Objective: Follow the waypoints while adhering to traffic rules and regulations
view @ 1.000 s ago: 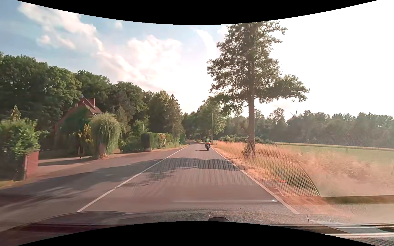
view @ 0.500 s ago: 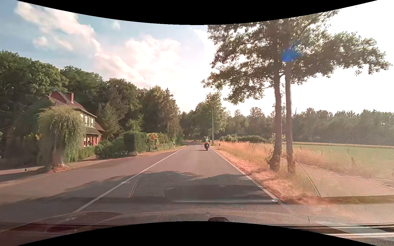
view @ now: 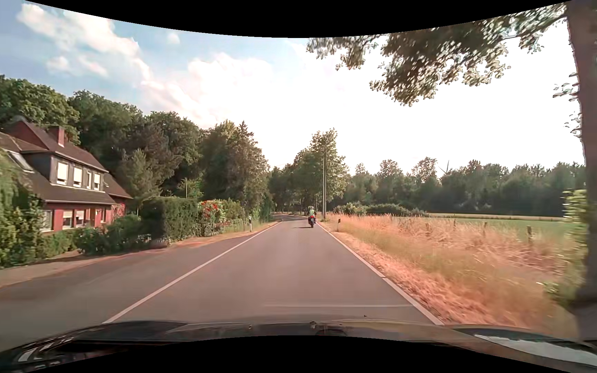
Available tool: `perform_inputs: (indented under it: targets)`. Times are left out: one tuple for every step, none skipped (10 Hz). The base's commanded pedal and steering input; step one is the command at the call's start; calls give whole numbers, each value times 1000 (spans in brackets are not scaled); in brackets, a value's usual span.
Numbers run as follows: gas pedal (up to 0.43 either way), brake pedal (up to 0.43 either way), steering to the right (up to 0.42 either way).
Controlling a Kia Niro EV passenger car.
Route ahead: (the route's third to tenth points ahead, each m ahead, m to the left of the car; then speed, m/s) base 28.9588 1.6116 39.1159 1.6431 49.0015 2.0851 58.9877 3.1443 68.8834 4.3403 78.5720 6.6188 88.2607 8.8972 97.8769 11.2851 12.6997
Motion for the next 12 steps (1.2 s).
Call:
perform_inputs:
  targets:
    - [157,0,1]
    - [157,0,1]
    - [157,0,1]
    - [157,0,1]
    - [157,0,0]
    - [157,0,-2]
    - [150,0,-5]
    - [150,0,-5]
    - [150,0,-1]
    - [138,0,0]
    - [138,0,-2]
    - [138,0,-5]
